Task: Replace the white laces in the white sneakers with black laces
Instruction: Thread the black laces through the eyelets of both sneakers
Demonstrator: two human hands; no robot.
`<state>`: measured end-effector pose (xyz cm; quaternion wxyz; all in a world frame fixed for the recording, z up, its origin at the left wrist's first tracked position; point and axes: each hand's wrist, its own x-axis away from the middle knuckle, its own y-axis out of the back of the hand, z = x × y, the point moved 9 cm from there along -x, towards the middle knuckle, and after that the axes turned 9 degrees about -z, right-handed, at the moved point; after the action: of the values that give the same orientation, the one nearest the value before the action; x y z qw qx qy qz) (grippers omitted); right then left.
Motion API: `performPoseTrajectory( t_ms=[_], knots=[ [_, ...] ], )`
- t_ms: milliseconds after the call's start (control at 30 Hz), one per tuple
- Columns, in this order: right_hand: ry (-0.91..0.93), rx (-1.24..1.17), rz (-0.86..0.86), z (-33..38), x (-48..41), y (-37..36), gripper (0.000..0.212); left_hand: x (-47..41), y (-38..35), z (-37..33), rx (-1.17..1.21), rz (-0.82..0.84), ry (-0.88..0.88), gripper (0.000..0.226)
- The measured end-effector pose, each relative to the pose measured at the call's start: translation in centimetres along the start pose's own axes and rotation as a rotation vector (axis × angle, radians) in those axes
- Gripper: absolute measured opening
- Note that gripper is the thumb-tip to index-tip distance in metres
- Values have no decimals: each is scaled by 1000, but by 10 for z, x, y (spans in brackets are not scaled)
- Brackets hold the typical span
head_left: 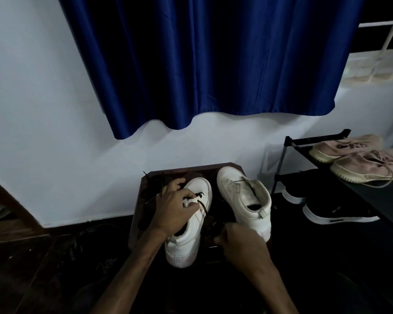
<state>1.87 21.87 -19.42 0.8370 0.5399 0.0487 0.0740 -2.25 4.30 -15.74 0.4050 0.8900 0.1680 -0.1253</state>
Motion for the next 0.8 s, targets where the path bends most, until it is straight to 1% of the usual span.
performPoseTrajectory(
  t_ms=[67, 100, 133, 233, 300, 333, 400, 433, 500, 533, 567, 667, 700, 800],
  knots=[
    [3, -108, -229, 16, -16, 29, 32, -1, -1, 1, -19, 1, -2, 58],
    [24, -138, -295, 27, -23, 37, 32, -1, -3, 2, -34, 8, -1, 52],
    [53, -142, -320, 38, -29, 41, 30, 0, -3, 3, -47, 15, -1, 46],
    [89, -167, -286, 58, -41, 36, 22, 1, -4, 3, -65, 33, 5, 39],
    [48, -177, -274, 52, -39, 33, 22, 1, -2, 2, -74, 47, 19, 35],
    [28, -138, -258, 46, -35, 31, 22, 1, -1, 2, -78, 47, 25, 36],
    [14, 22, -155, 32, -25, 18, 23, 1, 0, 1, -74, 37, 33, 37],
    [18, 110, -75, 25, -17, 9, 25, 0, 1, 1, -67, 33, 31, 36],
    [25, 177, 31, 15, -6, -1, 28, 0, 0, 0, -54, 32, 24, 34],
    [24, 158, 25, 14, -6, 2, 27, 0, -1, 1, -53, 32, 23, 33],
    [25, 117, -21, 17, -9, 9, 25, 0, -1, 1, -51, 33, 24, 33],
    [38, -16, -267, 34, -28, 39, 27, 1, -3, 3, -56, 41, 22, 31],
    [53, -42, -301, 42, -34, 43, 28, 1, -4, 3, -61, 41, 20, 29],
    [100, -69, -276, 60, -42, 36, 26, 3, -3, 2, -79, 46, 22, 33]
  ],
)
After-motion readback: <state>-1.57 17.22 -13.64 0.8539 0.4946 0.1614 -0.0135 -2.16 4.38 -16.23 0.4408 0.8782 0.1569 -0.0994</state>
